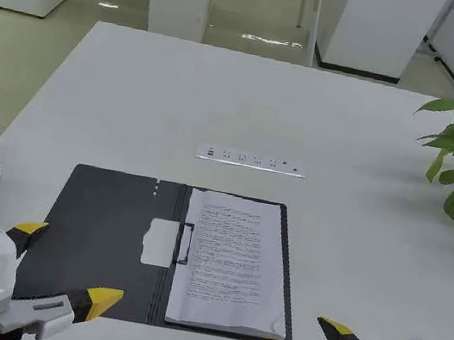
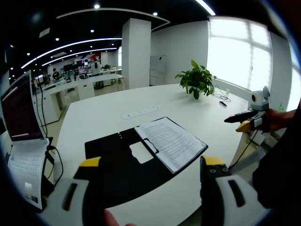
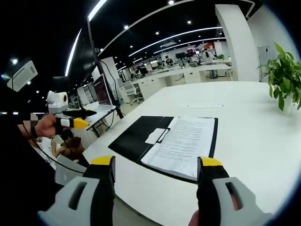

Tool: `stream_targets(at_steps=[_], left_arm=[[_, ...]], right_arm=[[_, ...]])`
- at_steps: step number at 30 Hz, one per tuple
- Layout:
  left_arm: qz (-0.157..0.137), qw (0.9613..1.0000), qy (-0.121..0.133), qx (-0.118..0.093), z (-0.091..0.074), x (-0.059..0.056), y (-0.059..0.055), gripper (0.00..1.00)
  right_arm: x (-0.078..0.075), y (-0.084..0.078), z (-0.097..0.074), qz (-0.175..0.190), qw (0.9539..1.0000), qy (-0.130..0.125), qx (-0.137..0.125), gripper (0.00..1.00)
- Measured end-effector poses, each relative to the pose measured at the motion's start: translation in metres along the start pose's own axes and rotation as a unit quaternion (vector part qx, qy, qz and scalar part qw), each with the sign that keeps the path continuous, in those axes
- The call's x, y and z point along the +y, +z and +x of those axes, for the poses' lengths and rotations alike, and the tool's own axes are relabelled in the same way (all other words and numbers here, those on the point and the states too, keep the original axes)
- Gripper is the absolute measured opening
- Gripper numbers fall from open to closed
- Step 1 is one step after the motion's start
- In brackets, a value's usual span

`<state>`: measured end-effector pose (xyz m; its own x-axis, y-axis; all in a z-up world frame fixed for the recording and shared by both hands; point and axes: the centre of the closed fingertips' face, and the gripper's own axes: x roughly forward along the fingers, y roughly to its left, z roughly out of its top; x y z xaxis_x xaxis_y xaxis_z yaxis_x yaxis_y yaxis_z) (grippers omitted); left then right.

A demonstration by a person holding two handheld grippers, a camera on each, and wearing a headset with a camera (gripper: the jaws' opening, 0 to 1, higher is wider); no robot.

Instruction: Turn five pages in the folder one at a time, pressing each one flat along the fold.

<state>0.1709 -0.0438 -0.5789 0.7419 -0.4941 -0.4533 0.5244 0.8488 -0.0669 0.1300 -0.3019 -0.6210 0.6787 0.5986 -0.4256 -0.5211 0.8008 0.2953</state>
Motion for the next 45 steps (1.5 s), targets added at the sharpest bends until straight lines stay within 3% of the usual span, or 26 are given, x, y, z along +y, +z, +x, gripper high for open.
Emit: stream_targets(at_steps=[27,45], left_arm=[[-0.002,1.0000,0.001,-0.009,0.0024,0.0049,0.0011,0.84],[-0.002,0.9999,-0.006,-0.013,0.0025,0.0077,-0.0018,0.84]], right_arm=[[-0.0020,-0.0006,-0.0018,0.000,1.0000,-0.007,0.000,0.72],[0.0057,0.0019,0.0004,-0.004,0.9999,-0.012,0.001,0.73]])
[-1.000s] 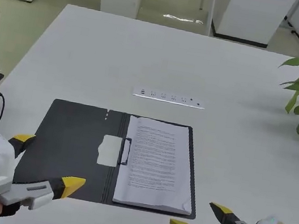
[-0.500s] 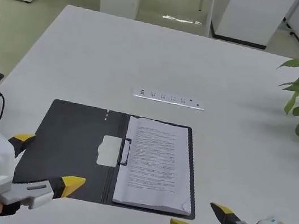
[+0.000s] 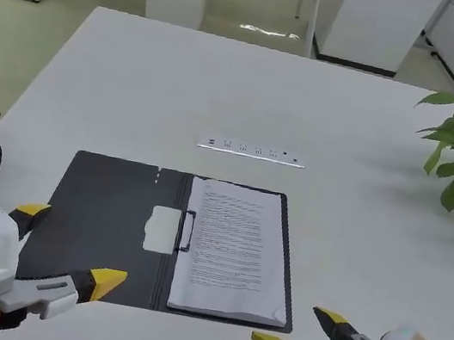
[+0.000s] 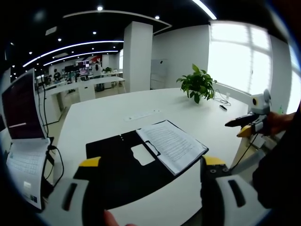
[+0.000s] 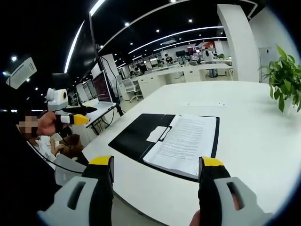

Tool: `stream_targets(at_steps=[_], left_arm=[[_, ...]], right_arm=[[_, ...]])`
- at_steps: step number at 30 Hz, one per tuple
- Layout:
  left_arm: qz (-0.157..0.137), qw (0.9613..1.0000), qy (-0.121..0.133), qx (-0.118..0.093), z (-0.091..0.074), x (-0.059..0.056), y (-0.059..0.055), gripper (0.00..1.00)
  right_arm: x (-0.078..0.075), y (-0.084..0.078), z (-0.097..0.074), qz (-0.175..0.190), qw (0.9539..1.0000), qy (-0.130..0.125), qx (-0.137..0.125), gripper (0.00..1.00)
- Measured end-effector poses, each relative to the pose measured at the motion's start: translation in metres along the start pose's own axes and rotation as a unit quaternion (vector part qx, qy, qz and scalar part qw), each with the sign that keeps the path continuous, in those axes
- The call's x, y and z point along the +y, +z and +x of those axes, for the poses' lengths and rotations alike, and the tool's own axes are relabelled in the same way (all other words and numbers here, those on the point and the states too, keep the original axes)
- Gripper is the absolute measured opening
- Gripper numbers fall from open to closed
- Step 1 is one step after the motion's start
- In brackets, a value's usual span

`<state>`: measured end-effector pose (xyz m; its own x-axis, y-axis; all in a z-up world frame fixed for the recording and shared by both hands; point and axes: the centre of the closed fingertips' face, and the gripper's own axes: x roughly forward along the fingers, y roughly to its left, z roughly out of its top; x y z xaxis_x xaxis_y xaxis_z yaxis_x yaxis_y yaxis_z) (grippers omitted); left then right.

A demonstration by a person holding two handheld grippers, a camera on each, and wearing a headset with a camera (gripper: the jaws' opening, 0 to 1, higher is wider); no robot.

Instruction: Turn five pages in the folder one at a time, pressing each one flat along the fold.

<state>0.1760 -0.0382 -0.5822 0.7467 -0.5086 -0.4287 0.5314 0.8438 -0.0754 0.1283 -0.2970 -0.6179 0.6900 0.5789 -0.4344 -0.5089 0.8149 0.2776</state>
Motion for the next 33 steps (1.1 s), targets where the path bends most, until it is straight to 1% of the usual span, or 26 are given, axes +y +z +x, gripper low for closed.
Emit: stream_targets(at_steps=[8,16,26,33], left_arm=[[0.012,0.9998,-0.012,0.008,0.0001,-0.0052,-0.0018,0.85],[0.014,0.9997,-0.017,0.008,-0.0002,-0.0081,0.0001,0.85],[0.007,0.9996,-0.021,0.015,0.0009,-0.0086,-0.0073,0.85],[0.012,0.9994,-0.026,0.019,0.0019,-0.0090,-0.0088,0.85]], right_arm=[[-0.0006,0.0010,-0.0017,-0.001,1.0000,-0.007,-0.004,0.73],[-0.0024,-0.0025,-0.0014,0.000,0.9999,-0.012,-0.001,0.74],[-0.0066,-0.0015,0.0010,0.002,0.9999,-0.016,0.000,0.73],[-0.0068,-0.0024,0.0022,0.004,0.9999,-0.016,0.000,0.73]])
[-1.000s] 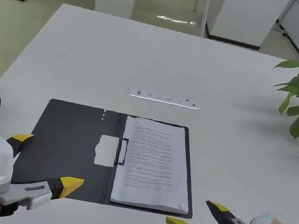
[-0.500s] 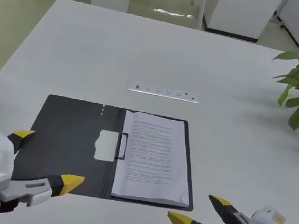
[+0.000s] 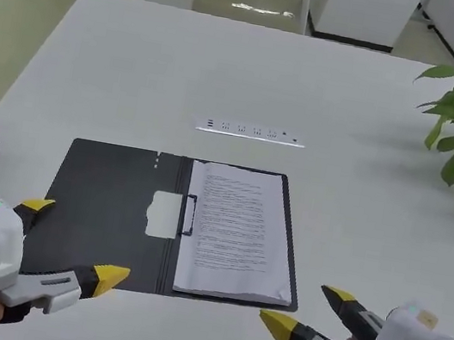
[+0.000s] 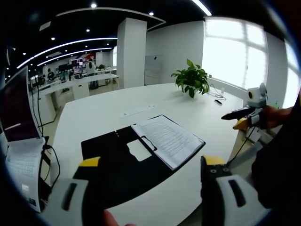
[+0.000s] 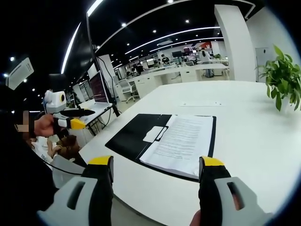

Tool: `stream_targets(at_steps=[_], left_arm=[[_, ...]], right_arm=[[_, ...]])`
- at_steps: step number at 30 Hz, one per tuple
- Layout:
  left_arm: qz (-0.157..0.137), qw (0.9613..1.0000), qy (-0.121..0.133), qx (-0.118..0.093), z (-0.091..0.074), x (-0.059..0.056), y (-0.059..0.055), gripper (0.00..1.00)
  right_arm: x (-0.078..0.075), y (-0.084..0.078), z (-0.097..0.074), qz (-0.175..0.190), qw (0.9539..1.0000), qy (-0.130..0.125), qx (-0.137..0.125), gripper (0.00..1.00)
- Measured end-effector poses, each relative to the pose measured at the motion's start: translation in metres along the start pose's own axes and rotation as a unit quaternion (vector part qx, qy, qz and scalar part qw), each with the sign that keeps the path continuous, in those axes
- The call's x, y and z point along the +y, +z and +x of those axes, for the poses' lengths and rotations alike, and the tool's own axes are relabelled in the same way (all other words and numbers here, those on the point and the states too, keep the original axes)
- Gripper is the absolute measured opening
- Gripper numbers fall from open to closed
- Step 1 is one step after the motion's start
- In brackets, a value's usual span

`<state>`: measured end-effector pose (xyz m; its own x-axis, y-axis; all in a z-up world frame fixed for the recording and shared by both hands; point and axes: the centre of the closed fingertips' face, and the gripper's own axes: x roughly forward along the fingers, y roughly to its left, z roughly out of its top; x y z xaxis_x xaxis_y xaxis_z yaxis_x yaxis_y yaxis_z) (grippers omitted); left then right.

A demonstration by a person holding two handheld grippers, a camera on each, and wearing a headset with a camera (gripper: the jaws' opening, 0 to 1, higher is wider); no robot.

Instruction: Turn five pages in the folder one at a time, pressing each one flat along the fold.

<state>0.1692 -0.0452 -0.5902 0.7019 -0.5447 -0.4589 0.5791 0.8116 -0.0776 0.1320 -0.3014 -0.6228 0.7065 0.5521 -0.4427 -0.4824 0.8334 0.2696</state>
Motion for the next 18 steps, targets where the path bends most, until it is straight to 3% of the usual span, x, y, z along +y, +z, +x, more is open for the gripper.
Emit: stream_targets(at_steps=[18], left_arm=[[-0.001,0.9999,-0.012,0.005,0.010,-0.002,-0.003,0.84]], right_arm=[[0.000,-0.001,0.008,-0.011,0.9999,0.008,0.008,0.73]])
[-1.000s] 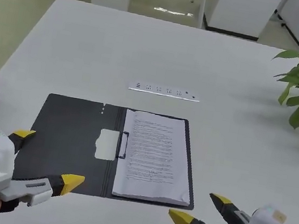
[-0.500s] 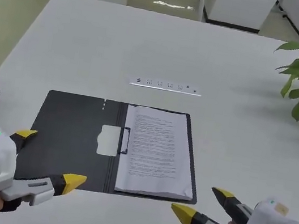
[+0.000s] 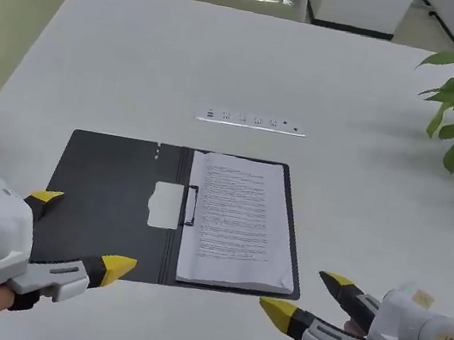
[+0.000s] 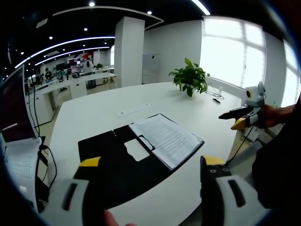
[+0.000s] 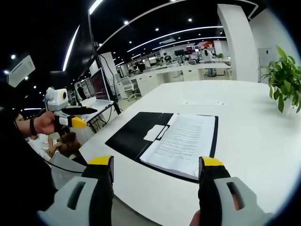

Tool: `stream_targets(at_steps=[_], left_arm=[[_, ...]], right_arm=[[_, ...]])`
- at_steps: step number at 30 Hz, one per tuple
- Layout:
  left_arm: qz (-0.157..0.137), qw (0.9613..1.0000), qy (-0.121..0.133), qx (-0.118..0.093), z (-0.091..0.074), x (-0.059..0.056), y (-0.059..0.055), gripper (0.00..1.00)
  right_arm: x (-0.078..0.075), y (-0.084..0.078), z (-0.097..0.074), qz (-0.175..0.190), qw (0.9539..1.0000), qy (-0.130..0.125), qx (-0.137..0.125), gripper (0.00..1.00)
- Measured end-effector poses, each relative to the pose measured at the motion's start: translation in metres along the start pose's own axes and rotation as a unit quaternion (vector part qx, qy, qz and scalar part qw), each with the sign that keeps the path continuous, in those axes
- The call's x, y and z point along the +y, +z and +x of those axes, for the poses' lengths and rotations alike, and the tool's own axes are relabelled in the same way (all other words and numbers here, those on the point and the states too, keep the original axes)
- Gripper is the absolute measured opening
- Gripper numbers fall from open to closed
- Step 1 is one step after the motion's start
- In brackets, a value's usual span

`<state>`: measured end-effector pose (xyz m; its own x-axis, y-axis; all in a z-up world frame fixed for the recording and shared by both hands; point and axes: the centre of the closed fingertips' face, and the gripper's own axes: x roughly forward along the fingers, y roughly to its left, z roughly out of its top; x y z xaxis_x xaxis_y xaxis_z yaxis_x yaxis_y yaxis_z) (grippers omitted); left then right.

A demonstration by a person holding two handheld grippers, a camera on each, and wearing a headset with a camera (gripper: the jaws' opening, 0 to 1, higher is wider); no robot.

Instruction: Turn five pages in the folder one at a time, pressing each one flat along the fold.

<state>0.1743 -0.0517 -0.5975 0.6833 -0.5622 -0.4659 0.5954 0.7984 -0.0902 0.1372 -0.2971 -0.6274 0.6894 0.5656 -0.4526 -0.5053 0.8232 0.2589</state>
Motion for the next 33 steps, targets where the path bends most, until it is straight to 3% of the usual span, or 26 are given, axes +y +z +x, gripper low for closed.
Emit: stream_targets(at_steps=[13,27,33], left_arm=[[0.006,0.9995,-0.030,0.012,0.029,-0.020,-0.004,0.83],[0.010,0.9964,-0.085,-0.002,0.080,-0.054,0.023,0.82],[0.026,0.9939,-0.107,-0.001,0.100,-0.068,0.030,0.82]], right_arm=[[-0.004,-0.004,0.005,-0.009,0.9998,0.010,0.014,0.72],[-0.011,-0.013,-0.003,0.013,0.9998,0.004,0.018,0.71],[-0.015,-0.014,-0.006,0.020,0.9997,-0.002,0.015,0.71]])
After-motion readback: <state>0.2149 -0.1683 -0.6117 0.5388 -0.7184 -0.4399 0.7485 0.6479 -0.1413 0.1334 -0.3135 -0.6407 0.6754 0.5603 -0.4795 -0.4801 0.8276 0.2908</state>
